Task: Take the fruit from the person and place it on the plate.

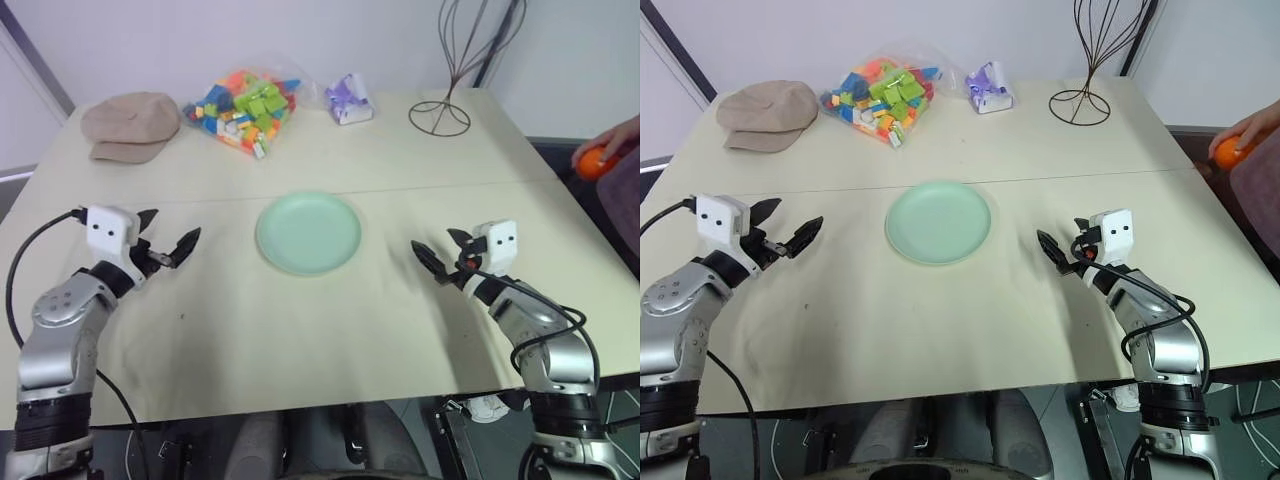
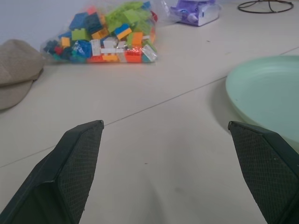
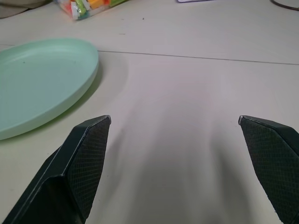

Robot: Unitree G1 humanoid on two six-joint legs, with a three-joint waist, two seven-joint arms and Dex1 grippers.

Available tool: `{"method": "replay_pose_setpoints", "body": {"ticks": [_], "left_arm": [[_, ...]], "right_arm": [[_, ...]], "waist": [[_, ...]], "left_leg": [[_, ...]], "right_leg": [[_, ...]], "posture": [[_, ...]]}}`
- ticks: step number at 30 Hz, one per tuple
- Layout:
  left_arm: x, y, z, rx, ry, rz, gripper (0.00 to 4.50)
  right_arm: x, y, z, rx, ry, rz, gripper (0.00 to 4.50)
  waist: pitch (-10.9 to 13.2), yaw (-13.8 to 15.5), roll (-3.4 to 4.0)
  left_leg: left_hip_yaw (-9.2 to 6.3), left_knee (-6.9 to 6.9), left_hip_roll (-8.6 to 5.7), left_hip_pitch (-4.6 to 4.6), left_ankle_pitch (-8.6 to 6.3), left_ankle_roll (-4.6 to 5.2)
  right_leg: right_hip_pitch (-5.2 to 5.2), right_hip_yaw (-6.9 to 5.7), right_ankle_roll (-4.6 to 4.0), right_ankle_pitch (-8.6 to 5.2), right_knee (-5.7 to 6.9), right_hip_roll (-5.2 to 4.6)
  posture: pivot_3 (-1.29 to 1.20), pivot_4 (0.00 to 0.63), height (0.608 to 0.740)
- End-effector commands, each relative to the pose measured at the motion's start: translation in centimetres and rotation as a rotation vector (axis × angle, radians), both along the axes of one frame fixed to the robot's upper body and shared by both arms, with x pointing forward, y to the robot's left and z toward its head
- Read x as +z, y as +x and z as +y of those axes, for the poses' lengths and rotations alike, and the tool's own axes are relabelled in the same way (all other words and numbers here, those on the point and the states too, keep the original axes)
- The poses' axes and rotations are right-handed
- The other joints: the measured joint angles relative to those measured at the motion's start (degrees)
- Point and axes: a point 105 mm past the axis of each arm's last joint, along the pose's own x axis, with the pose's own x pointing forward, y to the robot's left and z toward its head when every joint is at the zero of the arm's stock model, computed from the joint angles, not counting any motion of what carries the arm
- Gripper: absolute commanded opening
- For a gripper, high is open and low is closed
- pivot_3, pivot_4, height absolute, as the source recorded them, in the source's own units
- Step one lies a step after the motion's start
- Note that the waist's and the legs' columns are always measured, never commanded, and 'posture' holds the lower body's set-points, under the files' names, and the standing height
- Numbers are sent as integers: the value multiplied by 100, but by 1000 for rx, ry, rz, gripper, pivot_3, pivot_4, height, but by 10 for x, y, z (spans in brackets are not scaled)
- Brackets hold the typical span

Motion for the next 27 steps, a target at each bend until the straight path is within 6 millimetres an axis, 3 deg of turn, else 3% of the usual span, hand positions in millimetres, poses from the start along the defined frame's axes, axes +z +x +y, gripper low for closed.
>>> {"method": "replay_pose_setpoints", "body": {"ticks": [1,27], "left_arm": [[10,-1,-6,-35,-25,-18,4466],[11,6,-3,24,-4,21,4466]], "right_arm": [[20,-2,-2,-2,-8,-75,4500],[19,0,-2,-7,-4,-73,4500]], "waist": [[0,-1,0],[0,1,0]], "left_leg": [[0,0,0,0,0,0],[0,0,0,0,0,0]], "right_leg": [[0,0,0,0,0,0],[0,0,1,0,0,0]], "posture": [[0,150,740],[0,150,740]]}}
